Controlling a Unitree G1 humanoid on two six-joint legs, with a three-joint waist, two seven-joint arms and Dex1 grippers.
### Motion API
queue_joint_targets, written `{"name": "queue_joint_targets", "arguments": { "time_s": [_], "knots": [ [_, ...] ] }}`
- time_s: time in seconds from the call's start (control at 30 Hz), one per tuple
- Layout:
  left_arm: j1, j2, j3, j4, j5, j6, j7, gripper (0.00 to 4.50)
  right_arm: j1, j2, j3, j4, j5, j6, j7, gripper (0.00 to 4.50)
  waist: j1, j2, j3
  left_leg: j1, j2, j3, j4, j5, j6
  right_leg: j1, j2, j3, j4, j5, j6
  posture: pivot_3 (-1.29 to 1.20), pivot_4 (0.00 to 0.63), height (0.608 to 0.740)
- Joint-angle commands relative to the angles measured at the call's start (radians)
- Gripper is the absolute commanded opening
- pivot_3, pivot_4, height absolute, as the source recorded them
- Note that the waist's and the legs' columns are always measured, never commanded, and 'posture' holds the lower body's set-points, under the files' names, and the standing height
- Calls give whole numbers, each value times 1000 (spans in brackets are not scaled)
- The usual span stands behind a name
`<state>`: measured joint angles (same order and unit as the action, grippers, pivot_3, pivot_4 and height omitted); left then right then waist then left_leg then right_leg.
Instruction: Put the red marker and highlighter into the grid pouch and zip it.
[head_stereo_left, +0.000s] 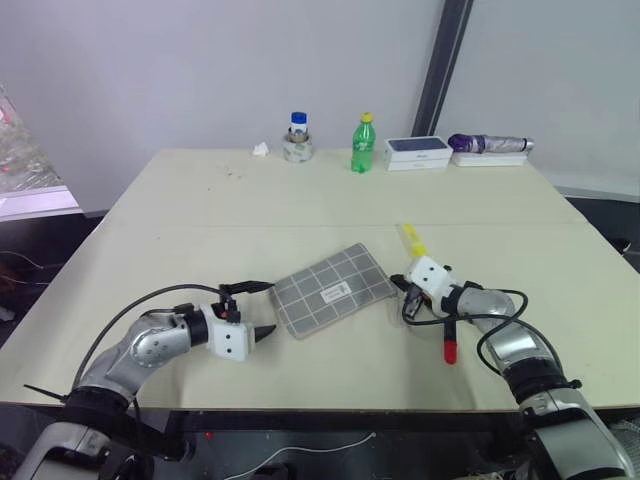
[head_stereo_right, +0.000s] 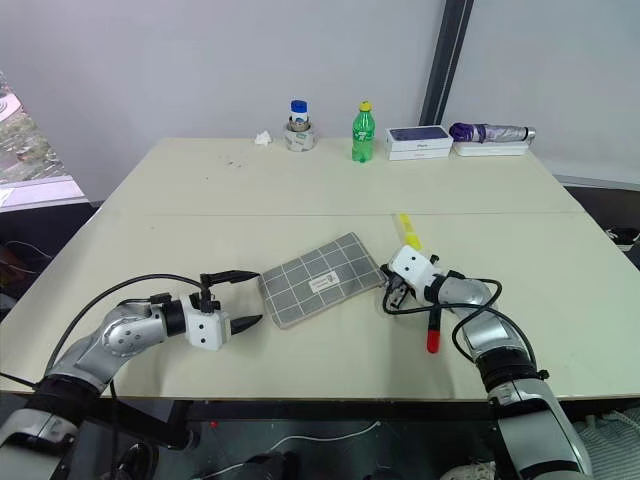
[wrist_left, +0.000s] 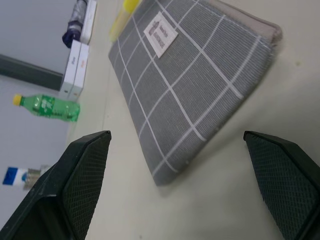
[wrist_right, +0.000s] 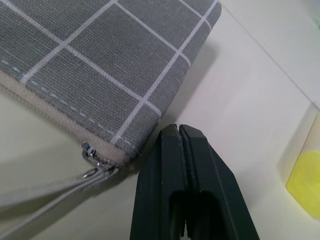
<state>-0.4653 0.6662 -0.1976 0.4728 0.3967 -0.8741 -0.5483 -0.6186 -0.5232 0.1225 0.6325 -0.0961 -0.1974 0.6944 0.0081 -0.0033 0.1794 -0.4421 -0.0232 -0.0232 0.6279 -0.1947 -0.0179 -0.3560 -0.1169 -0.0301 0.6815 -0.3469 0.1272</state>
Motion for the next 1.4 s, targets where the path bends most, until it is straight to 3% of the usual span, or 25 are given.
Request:
{"name": "queue_joint_targets", "arguments": {
  "time_s": [0.03,0.47,0.6,0.7,0.9,1.03,1.13,1.23,1.37,1.4],
  "knots": [
    [-18,-16,-55,60,42,-36,28,4500,-27,10,23,17,-32,-38,-13,57,-1,0,0,0,0,0,0,0,0,0,0,0,0,0,0,0,150,740],
    [-88,-72,-135,112,85,-61,57,4500,-35,36,24,13,-31,-24,0,57,2,1,-1,1,0,0,0,0,0,1,0,0,0,0,0,0,150,740],
    [-102,-88,-149,132,36,-54,22,4500,-36,34,21,14,-30,-23,2,57,2,1,-1,1,0,0,0,0,0,1,0,0,0,0,0,0,150,740],
    [-98,-96,-150,120,10,-65,11,3186,-35,30,20,13,-32,-25,4,0,1,1,-1,1,0,0,1,0,0,1,0,0,0,0,0,0,150,740],
    [-83,-95,-159,94,-12,-63,3,87,-33,31,17,9,-29,-20,6,0,-1,1,-1,1,0,0,0,0,0,1,0,0,0,0,0,0,150,740],
    [-71,-88,-159,82,-33,-53,-12,30,-26,35,2,-18,18,11,53,0,-3,1,-1,1,0,0,0,0,0,1,0,0,0,0,0,0,150,740],
    [-50,-73,-139,68,-54,-40,-10,0,-28,18,-22,-71,52,27,70,786,-8,1,-1,1,0,0,0,0,0,1,0,0,0,0,0,0,150,740],
    [-28,-60,-110,37,-80,-12,0,0,-39,2,-68,-113,86,61,52,2308,-18,1,-1,0,0,-1,0,0,0,0,0,0,0,0,0,0,150,740],
    [3,-55,-85,-21,-113,38,-6,0,21,-1,-177,-212,270,257,125,4283,-20,1,-1,0,1,-1,-1,0,0,0,0,0,0,0,0,0,150,740],
    [7,-55,-82,-29,-100,48,5,0,48,-9,-185,-255,299,309,148,4440,-19,1,-1,0,1,-1,-1,0,0,0,0,0,0,0,0,0,150,740]
  ]
}}
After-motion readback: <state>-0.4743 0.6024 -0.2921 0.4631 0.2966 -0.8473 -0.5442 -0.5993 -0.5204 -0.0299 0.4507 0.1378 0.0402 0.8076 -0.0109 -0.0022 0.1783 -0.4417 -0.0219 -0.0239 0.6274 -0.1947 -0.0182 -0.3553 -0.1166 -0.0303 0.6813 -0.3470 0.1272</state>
